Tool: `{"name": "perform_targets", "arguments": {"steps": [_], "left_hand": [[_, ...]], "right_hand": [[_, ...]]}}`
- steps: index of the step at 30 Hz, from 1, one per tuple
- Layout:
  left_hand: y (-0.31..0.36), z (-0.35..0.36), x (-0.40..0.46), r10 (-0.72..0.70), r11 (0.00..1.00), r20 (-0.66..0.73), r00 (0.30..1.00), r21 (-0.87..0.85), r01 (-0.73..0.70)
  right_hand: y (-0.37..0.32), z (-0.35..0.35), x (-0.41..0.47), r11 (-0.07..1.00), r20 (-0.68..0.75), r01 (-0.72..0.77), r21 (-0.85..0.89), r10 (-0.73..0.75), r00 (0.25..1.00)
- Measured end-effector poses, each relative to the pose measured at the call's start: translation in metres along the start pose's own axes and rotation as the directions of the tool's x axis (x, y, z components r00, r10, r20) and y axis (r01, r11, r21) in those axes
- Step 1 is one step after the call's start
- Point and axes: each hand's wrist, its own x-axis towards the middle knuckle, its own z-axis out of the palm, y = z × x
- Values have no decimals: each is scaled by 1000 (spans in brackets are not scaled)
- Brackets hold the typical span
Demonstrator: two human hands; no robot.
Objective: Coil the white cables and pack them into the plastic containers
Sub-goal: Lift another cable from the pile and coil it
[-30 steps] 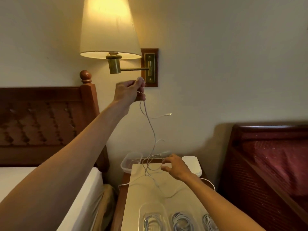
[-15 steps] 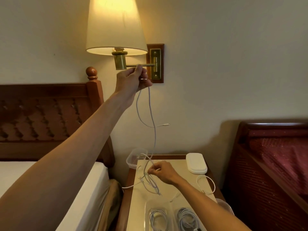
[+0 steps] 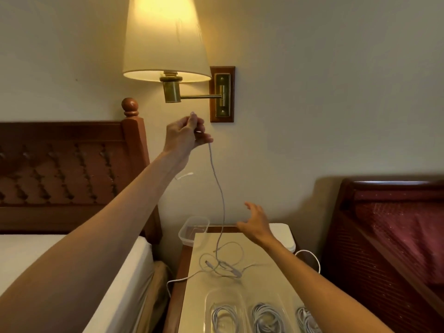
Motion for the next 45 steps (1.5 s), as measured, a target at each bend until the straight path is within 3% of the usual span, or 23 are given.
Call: {"name": "perform_targets", "arguments": {"steps": [2, 4, 6, 8, 10, 12, 13, 14, 15, 16, 17, 18, 20, 22, 24, 26, 29, 32, 38, 41, 45], "left_hand": [[6, 14, 0, 15, 999, 16, 1000, -29, -14], [13, 20, 1, 15, 997, 11, 1000, -80, -14], [20, 12, 5, 6, 985, -32, 999, -171, -12], [22, -7, 11, -28, 964, -115, 993, -267, -4], [12, -30, 14, -96, 973, -185, 978, -223, 53], [-6, -48, 8, -241, 967, -218, 946, 33, 254], [-18, -54, 1, -316, 874, -223, 922, 311, 374], [-29, -59, -6, -371, 642, -231, 900, 636, 428], [-38, -62, -13, -371, 317, -254, 893, 869, 379], [-46, -61, -20, -302, 44, -249, 920, 961, 274], [-53, -59, -25, -197, -75, -198, 960, 980, 186], [-59, -54, -27, -90, -20, -112, 990, 994, 110], [-69, -38, -28, 10, 323, 119, 993, 939, -116], [-81, -17, -33, -38, 609, 372, 927, 744, -274], [-92, -3, -40, -85, 709, 492, 866, 641, -295], [-102, 1, -41, -35, 712, 519, 854, 613, -343], [-105, 0, -40, 136, 598, 601, 787, 584, -549], [-98, -5, -38, 218, 534, 644, 733, 550, -642], [-101, -39, -24, 290, 502, 501, 815, 646, -575], [-106, -37, -23, 349, 485, 414, 841, 687, -540], [-102, -39, -15, 310, 471, 356, 882, 748, -467]], "right_hand": [[-20, 13, 1, 995, 157, 31, 90, -45, 987], [-29, 26, 2, 997, 270, -2, 74, -18, 963], [-25, 33, 1, 998, 351, -43, 54, 22, 936], [-17, 34, 0, 975, 388, -131, 178, 53, 920], [-17, 22, 1, 929, 254, -129, 348, 39, 966], [-24, 6, 11, 912, -20, -11, 411, 21, 1000], [-31, -4, 16, 914, -122, 58, 402, -9, 992], [-38, -13, 21, 920, -181, 120, 373, -55, 982], [-45, -23, 24, 924, -213, 178, 337, -110, 971], [-51, -33, 26, 927, -221, 229, 298, -166, 961], [-56, -41, 27, 926, -206, 268, 266, -217, 954], [-60, -47, 27, 923, -176, 300, 239, -263, 949], [-67, -56, 25, 917, -89, 363, 162, -353, 931], [-74, -63, 18, 905, 19, 418, 76, -420, 907], [-79, -72, 8, 895, 115, 433, 106, -443, 889], [-81, -84, -1, 891, 143, 427, 153, -448, 882], [-75, -96, -9, 907, 192, 389, 164, -416, 889], [-58, -101, -17, 911, 279, 234, 339, -335, 900], [-32, -104, -33, 850, 426, -25, 526, -238, 873], [-48, -109, -35, 754, 509, -190, 629, -214, 834], [-72, -129, -38, 588, 541, -331, 738, -222, 811]]}}
